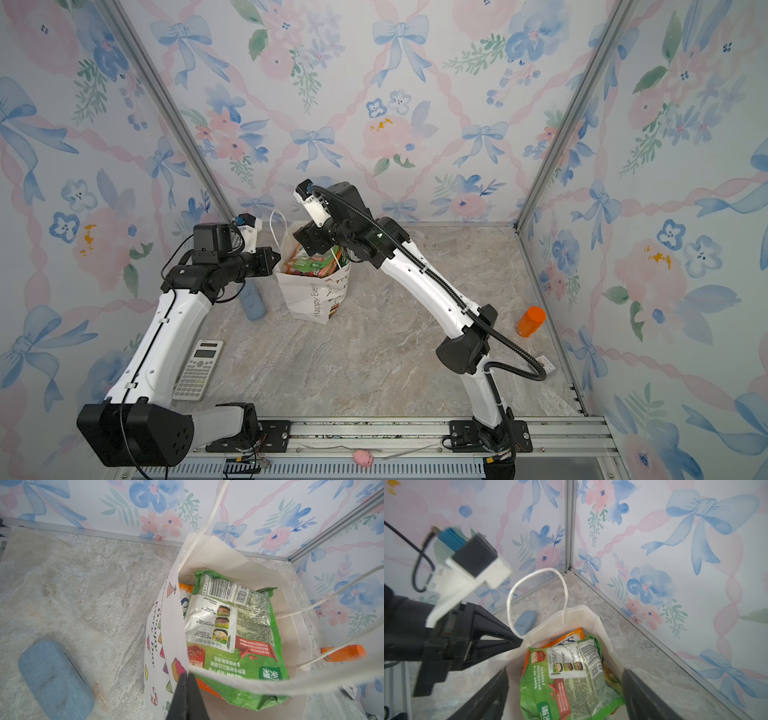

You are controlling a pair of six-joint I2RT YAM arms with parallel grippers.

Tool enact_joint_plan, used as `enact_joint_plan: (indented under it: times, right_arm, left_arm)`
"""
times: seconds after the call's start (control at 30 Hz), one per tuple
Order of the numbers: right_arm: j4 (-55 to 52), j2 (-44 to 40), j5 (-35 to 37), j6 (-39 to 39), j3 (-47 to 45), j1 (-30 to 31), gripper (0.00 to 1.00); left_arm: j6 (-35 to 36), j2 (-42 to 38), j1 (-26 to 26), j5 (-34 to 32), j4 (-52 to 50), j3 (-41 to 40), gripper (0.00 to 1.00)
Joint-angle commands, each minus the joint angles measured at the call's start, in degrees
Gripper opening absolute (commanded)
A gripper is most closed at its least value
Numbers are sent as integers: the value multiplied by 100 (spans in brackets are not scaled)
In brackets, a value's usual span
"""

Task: Place the snacks into the paper bag
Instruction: Place the snack in the paper bag, then reset both arms

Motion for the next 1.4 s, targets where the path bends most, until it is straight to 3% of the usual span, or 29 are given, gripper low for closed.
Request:
enact_joint_plan:
  times: [0.0,0.17,0.3,0.53,0.73,0.97,1.27,1.37]
  right_arm:
    - [444,-371,-481,319,-266,47,89]
    - [801,-878,-801,496,-845,59,95]
    - [1328,-1436,-620,512,-1683,56,100]
    - [1724,-2058,-283,467,-2621,21,97]
    - [1962,-2578,-89,526,-3445,-102,96]
    - [2680,-3778,776,675,-5551,-486,97]
    - [3723,-5672,2584,964,-9170,-1909,96]
    - [4058,-6137,3127,933,-10202,-2444,97]
  left_arm:
    - [-91,-257,26,111,211,84,1]
    - [-119,-292,25,118,211,89,18]
    - [-113,-341,25,120,211,80,35]
    - [-147,-436,25,85,210,45,62]
    - [-221,-744,25,-72,210,-67,98]
    - [-688,-1890,25,-843,1242,-937,98]
    - [-1812,-3927,25,-2269,3840,-3803,98]
    - [-1875,-4231,16,-2806,4395,-4637,98]
